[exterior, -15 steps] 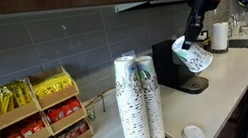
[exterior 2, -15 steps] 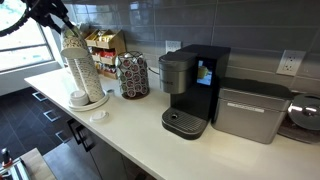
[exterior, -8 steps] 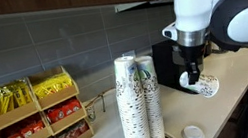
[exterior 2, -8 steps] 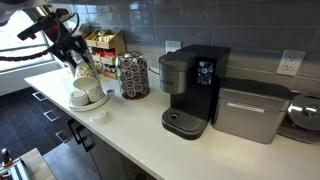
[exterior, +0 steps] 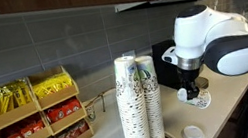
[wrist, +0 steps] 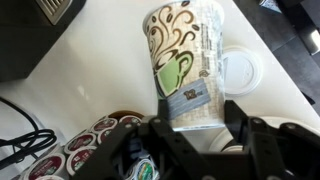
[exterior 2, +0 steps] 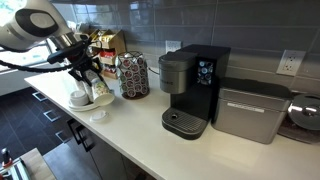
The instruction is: Remove the top coffee cup on the right stacked cups, then put a lid on it
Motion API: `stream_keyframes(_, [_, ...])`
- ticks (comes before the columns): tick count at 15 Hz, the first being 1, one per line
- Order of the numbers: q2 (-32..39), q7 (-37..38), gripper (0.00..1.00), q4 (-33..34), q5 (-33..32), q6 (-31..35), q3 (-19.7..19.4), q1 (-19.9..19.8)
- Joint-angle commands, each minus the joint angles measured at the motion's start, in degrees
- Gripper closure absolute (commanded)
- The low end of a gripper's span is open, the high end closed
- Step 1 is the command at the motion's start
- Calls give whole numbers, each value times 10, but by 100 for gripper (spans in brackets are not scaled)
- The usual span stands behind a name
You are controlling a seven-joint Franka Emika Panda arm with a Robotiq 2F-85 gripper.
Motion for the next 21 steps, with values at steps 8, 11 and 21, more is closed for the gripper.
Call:
stream_keyframes(8, [64, -1, 66, -73, -38, 141, -6, -14])
stream_keyframes(11, [83, 15, 66, -77, -81, 164, 7, -27])
stream_keyframes(21, [121, 43, 0, -73, -96, 193, 14, -30])
